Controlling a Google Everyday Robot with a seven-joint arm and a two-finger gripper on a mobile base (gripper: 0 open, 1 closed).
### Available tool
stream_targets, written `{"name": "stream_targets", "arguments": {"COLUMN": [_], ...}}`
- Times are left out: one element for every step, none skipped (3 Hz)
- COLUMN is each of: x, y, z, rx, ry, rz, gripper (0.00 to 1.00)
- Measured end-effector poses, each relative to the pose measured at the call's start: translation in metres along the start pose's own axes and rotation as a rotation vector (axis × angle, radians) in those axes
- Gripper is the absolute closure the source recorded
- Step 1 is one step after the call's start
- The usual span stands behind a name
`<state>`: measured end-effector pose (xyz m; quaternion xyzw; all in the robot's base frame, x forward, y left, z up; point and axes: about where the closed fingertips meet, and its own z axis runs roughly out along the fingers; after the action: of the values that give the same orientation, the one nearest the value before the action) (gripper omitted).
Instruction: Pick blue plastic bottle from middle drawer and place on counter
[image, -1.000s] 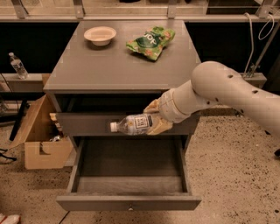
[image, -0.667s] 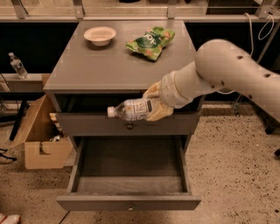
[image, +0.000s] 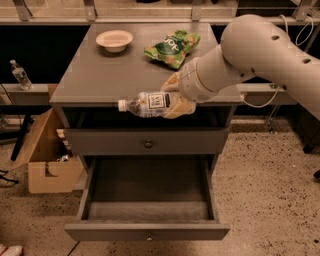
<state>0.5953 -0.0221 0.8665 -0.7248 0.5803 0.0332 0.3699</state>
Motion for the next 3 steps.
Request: {"name": "stream_targets", "arguments": {"x": [0.01,0.035,0.06], "y": [-0.034,-0.08,-0.114], "z": [-0.003,-0.001,0.007], "rx": [0.043,0.067,0.077], "ry": [0.01,0.027,0.021], "rz": [0.043,0.134,0.229], "gripper": [1.0,1.0,1.0]}}
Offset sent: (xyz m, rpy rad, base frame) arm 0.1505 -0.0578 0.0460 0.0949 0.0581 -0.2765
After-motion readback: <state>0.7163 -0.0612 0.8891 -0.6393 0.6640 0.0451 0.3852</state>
